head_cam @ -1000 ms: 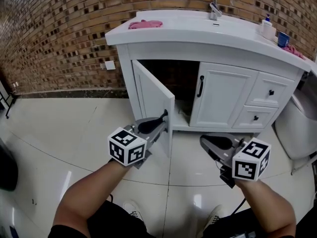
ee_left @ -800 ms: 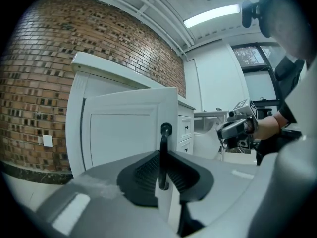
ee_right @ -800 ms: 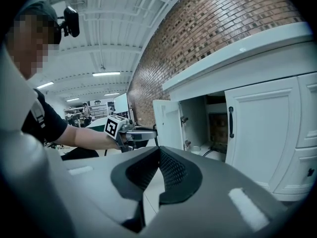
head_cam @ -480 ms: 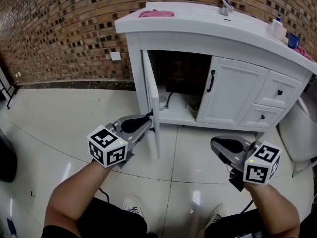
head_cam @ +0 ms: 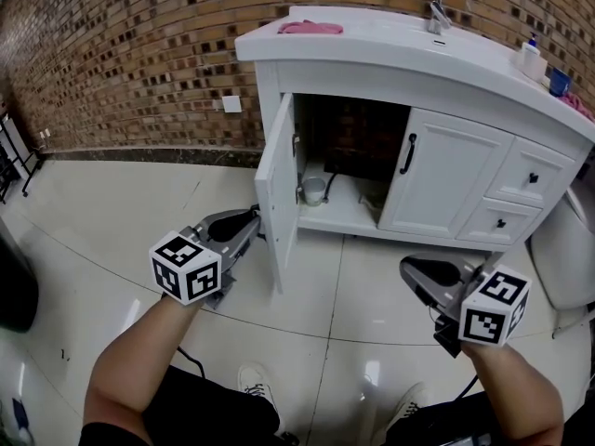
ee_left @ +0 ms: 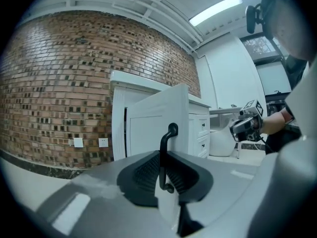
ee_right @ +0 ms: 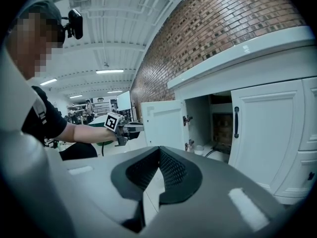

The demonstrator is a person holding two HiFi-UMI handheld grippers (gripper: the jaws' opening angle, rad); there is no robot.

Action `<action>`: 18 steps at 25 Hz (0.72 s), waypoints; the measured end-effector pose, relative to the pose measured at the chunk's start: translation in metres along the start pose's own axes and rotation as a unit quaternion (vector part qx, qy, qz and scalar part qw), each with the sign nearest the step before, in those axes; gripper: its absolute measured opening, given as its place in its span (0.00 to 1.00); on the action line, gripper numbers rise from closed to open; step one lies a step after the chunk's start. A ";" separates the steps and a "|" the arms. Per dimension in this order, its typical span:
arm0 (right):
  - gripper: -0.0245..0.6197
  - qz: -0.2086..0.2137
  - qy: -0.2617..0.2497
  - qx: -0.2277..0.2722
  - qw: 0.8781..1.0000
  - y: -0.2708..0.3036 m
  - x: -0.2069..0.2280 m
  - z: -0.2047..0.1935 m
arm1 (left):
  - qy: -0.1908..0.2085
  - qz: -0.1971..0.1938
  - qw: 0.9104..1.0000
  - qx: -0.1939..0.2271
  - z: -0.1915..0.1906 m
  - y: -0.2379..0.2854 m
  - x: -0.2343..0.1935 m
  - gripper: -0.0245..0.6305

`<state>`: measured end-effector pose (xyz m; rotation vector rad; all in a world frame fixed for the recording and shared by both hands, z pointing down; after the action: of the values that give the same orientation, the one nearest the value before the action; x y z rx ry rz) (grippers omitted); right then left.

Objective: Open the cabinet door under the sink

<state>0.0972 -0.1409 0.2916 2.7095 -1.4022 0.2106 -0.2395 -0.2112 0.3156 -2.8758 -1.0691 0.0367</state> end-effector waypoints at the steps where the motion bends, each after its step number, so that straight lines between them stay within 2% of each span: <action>1: 0.05 0.000 0.001 -0.001 1.000 0.000 0.000 0.000 | 0.000 0.007 1.000 0.001 0.001 -0.004 -0.005 0.09; 8: 0.05 -0.002 0.025 0.010 1.000 -0.002 0.002 -0.001 | 0.007 0.040 0.999 0.012 -0.001 -0.017 -0.023 0.08; 12: 0.05 -0.004 0.021 0.012 1.000 -0.006 0.002 0.001 | -0.009 0.063 0.998 0.021 -0.002 -0.022 -0.030 0.09; 18: 0.05 -0.010 0.021 0.018 1.000 -0.014 0.005 0.004 | 0.002 0.033 0.999 0.013 0.001 -0.027 -0.031 0.10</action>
<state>0.1117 -0.1376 0.2879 2.7293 -1.3722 0.2926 -0.2810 -0.2112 0.3166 -2.8863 -0.9666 0.0471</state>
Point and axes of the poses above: the fingertips, and each gripper's own axes: y forward along the fingers, x to its right, z out of its top, the point moved 7 cm from there along -y, backward along the fingers, and after that the axes turned 15 degrees about x, right-handed, at the moved point
